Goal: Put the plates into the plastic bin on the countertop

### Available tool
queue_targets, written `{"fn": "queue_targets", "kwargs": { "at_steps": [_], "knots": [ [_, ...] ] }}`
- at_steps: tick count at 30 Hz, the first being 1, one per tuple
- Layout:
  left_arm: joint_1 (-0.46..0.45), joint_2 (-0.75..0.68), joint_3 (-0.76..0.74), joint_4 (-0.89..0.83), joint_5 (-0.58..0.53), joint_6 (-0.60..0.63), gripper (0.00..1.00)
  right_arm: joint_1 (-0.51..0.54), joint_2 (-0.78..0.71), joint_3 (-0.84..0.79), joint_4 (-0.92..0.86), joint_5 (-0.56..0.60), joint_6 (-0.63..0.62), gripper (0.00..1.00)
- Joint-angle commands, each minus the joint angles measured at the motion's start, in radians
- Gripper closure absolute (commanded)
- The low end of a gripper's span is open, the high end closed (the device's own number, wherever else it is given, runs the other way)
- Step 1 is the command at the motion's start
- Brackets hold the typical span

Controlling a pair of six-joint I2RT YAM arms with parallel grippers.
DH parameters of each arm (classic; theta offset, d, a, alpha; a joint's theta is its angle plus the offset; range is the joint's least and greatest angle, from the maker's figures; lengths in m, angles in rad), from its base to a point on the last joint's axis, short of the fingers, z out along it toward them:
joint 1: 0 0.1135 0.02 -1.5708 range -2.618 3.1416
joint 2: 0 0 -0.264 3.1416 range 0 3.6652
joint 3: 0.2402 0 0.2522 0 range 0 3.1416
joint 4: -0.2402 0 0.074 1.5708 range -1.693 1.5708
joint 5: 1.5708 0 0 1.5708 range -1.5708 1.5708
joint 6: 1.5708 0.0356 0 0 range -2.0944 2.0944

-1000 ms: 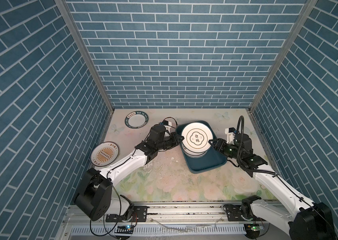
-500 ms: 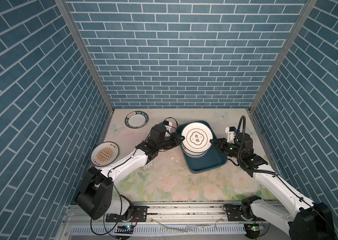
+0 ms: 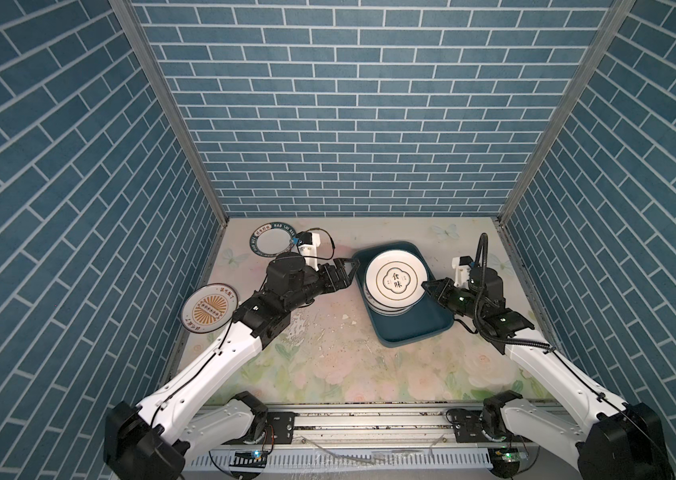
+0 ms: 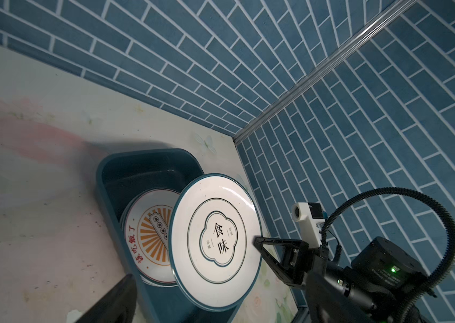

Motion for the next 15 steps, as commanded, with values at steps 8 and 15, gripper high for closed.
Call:
{"fn": "queue_targets", "kwargs": {
  "at_steps": [8,15],
  "knots": [
    [0.005,-0.099,-0.081,-0.078,-0.055,0.077,0.00,-0.002,0.054,0.012,0.035,0.034,0.004,1.00],
    [0.005,-0.118,-0.090,-0.084,-0.045,0.084,0.00,-0.003,0.115,0.037,0.035,0.053,-0.003,1.00]
  ]
}}
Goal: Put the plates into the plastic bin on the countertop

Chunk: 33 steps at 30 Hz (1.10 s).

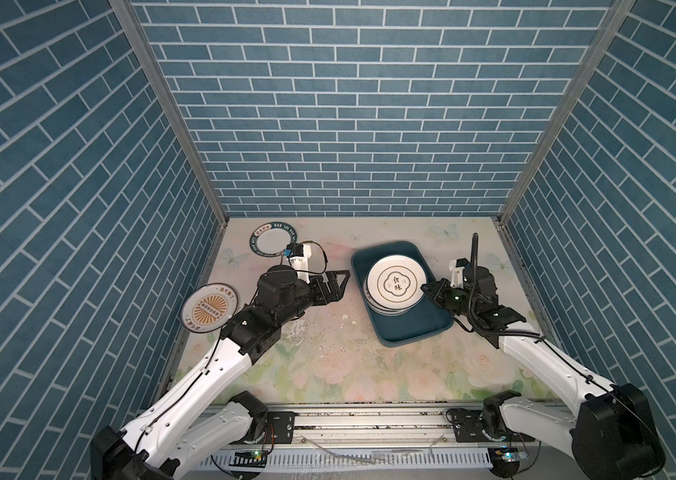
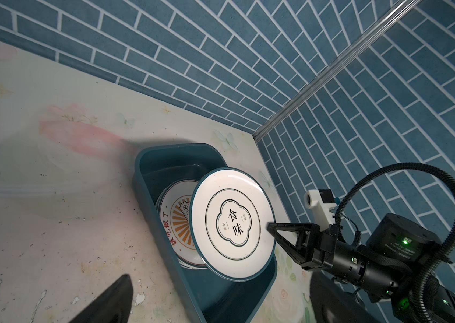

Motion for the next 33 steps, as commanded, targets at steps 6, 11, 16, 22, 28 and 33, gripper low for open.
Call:
{"fn": "queue_targets", "kwargs": {
  "at_steps": [6,11,16,22,28,33],
  "knots": [
    [0.005,-0.028,-0.015,-0.033,0.005,0.032,0.00,-0.003,0.093,0.054,0.044,0.012,-0.005,1.00],
    [0.005,-0.034,-0.013,-0.032,0.005,0.036,0.00,-0.003,0.137,0.062,0.067,0.008,-0.005,1.00],
    [0.005,-0.032,-0.013,-0.029,0.014,0.045,0.00,-0.003,0.167,0.073,0.079,0.004,-0.005,1.00],
    [0.005,-0.030,-0.015,-0.024,0.017,0.051,0.00,-0.003,0.210,0.084,0.103,-0.007,-0.005,1.00],
    [0.005,-0.035,-0.014,-0.017,0.024,0.051,0.00,-0.004,0.253,0.096,0.142,-0.015,0.000,1.00],
    [0.005,-0.030,-0.012,-0.017,0.023,0.053,0.00,-0.003,0.293,0.119,0.144,-0.010,-0.002,1.00]
  ]
}}
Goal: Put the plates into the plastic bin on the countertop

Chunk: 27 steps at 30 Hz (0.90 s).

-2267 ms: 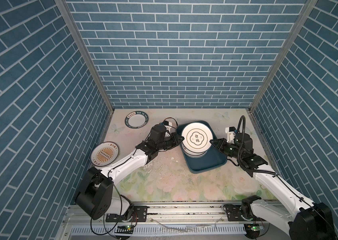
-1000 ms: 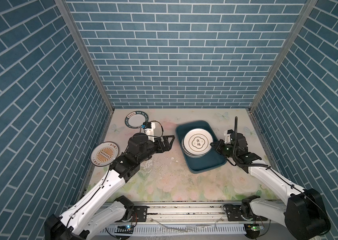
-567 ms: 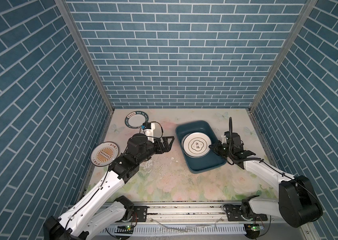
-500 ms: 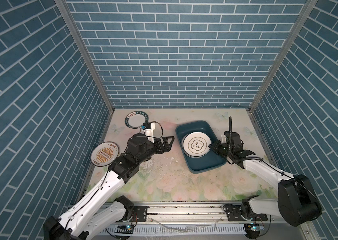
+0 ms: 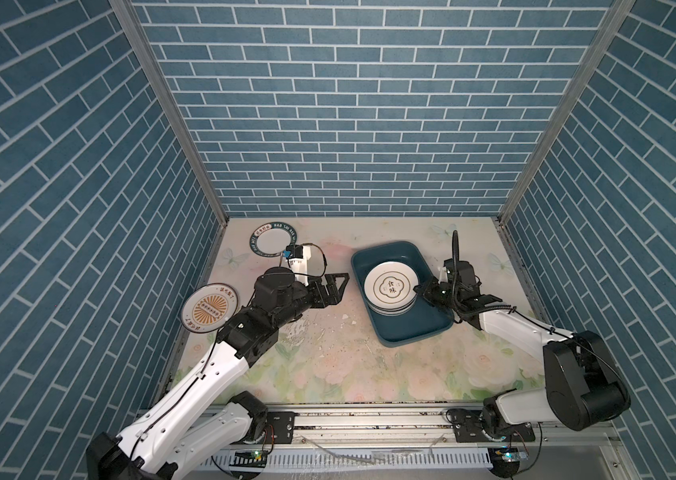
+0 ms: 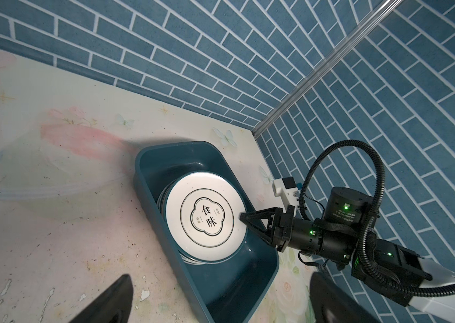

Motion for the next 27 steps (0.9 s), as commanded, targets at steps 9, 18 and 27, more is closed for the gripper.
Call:
{"fn": "queue_targets", "kwargs": {
  "at_steps": [9,18,27],
  "knots": [
    [0.005,0.019,0.004,0.007,0.017,0.022,0.00,-0.003,0.068,0.070,0.058,-0.032,-0.002,1.00],
    [0.005,0.018,0.007,0.002,0.017,0.023,0.00,-0.002,0.094,0.077,0.040,-0.041,-0.006,0.95],
    [0.005,0.022,0.013,-0.009,0.015,0.029,0.00,-0.002,0.083,0.085,-0.010,-0.019,-0.031,0.80]
  ]
}}
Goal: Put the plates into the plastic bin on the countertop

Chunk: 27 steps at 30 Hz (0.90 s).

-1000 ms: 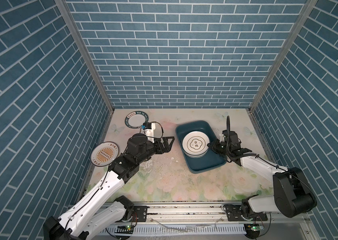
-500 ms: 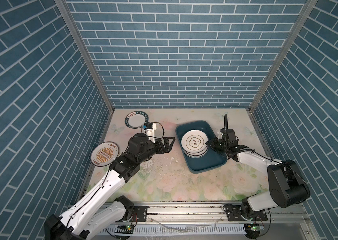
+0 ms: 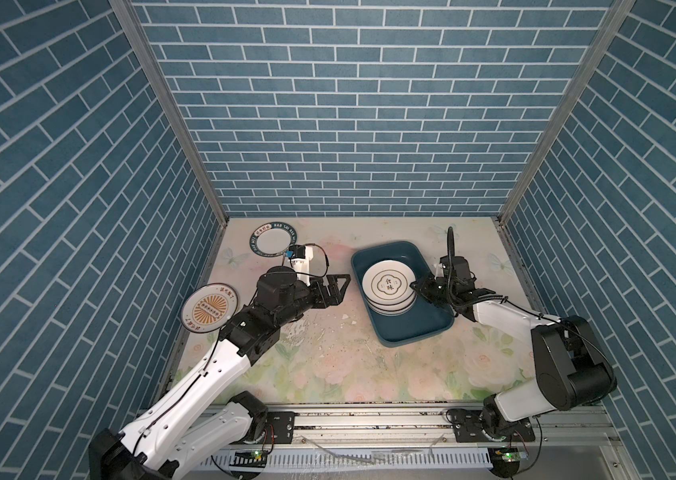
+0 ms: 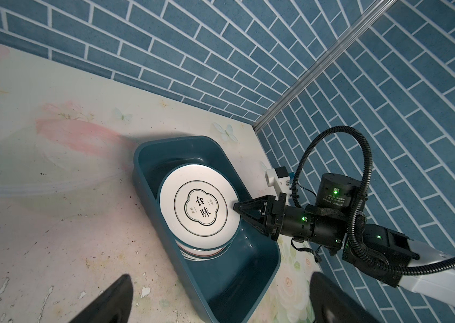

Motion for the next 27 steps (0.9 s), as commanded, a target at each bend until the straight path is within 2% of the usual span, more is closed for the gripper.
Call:
{"fn": "queue_targets", "kwargs": {
  "at_steps": [1,15,21,27],
  "knots": [
    [0.005,0.005,0.013,-0.008,0.000,0.020,0.00,-0.002,-0.012,0.034,-0.024,0.004,-0.027,0.79],
    [0.005,0.000,0.018,-0.023,-0.002,0.022,0.00,0.000,-0.028,0.030,-0.057,0.012,-0.039,0.57],
    [0.005,-0.004,0.027,-0.056,-0.020,0.020,0.00,0.001,-0.076,0.028,-0.095,0.041,-0.064,0.46],
    [0.005,-0.009,0.031,-0.099,-0.059,0.011,0.00,0.001,-0.152,0.027,-0.150,0.071,-0.088,0.41]
  ]
}}
